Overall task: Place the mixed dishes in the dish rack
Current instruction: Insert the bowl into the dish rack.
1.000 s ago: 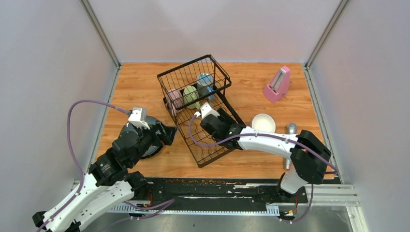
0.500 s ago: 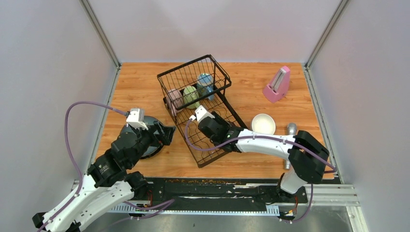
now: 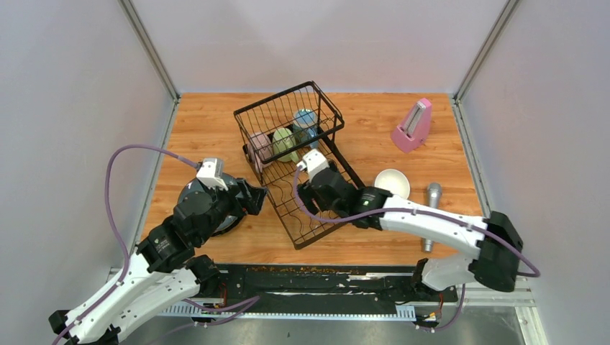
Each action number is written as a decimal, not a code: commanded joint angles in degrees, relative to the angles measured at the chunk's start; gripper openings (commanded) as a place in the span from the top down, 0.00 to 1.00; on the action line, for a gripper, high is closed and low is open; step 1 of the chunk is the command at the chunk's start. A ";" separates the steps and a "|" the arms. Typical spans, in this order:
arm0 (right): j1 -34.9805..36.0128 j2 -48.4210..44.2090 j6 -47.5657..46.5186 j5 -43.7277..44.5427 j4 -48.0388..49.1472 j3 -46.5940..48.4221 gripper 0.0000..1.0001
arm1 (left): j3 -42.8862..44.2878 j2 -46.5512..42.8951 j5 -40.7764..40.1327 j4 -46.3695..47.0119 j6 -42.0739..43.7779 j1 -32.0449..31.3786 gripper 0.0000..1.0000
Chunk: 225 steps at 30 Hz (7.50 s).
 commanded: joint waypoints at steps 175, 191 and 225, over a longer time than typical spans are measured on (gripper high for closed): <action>-7.62 10.68 -8.38 8.67 13.77 1.56 0.34 | -1.60 -4.28 -6.96 -3.96 -6.02 -0.19 0.00; -15.14 5.14 -3.47 2.39 13.14 -0.13 0.37 | -1.83 -3.82 -5.52 -3.19 -5.84 -0.22 0.00; -25.56 10.57 -2.25 -14.56 36.48 -4.87 0.37 | -1.97 -3.70 -5.18 -2.76 -5.97 -0.19 0.00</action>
